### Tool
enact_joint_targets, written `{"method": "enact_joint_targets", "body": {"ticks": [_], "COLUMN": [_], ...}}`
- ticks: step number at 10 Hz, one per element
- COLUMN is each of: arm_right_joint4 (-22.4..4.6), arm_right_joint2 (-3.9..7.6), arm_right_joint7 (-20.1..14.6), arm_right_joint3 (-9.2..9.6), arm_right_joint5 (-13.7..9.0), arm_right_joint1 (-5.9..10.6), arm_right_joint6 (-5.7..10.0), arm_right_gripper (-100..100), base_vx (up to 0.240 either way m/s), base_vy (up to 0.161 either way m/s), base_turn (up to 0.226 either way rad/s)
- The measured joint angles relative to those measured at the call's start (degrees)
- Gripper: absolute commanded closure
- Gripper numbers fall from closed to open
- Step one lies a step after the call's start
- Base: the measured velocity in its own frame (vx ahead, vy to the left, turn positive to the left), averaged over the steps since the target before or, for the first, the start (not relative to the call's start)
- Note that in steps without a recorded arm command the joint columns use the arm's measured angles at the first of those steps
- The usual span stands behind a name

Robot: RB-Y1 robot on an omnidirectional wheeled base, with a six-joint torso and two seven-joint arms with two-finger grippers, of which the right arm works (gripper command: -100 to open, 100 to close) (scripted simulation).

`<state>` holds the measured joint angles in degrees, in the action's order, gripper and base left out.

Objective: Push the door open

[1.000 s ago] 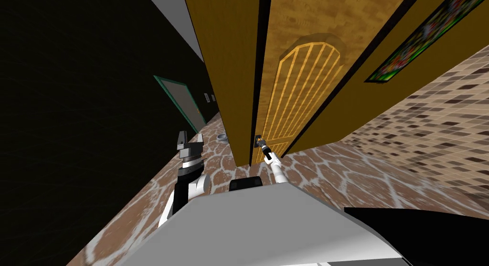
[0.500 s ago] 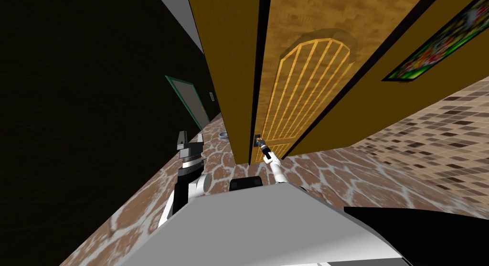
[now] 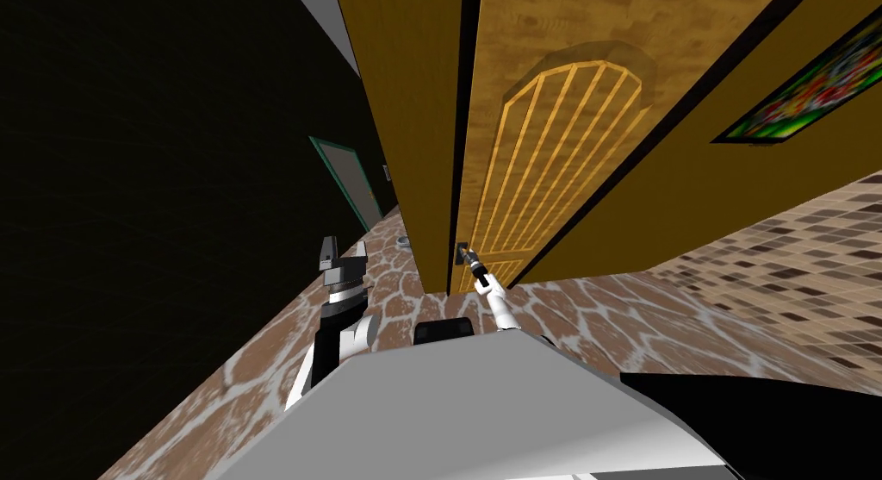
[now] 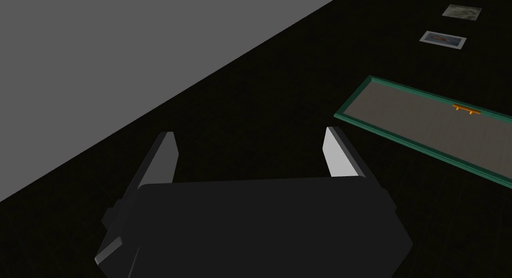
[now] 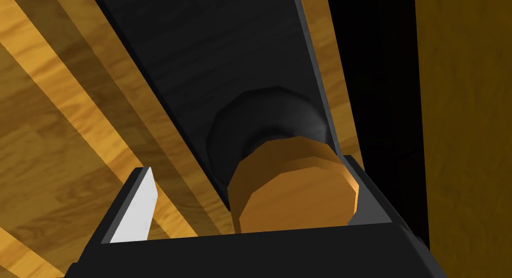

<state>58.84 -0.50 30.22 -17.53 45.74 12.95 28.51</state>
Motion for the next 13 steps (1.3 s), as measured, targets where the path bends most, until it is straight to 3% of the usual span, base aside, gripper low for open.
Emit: {"method": "enact_joint_targets", "body": {"ticks": [1, 4, 5, 13], "arm_right_joint4": [0.91, -1.16, -0.72, -2.09], "arm_right_joint2": [0.16, 0.72, 1.18, 2.18], "arm_right_joint7": [-1.96, -2.71, -3.94, -15.19], "arm_right_joint3": [0.97, -0.21, -0.11, 1.3], "arm_right_joint5": [-0.83, -2.81, -3.75, -15.43], "arm_right_joint1": [-0.23, 1.27, 1.18, 2.16], "arm_right_joint6": [-0.6, 0.62, 0.23, 0.5], "arm_right_gripper": [100, 100, -100, -100], "base_vx": [-0.046, -0.015, -0.049, -0.044], "base_vy": [-0.039, -0.05, -0.059, -0.016], "base_turn": [0.0, 0.053, 0.087, 0.066]}}
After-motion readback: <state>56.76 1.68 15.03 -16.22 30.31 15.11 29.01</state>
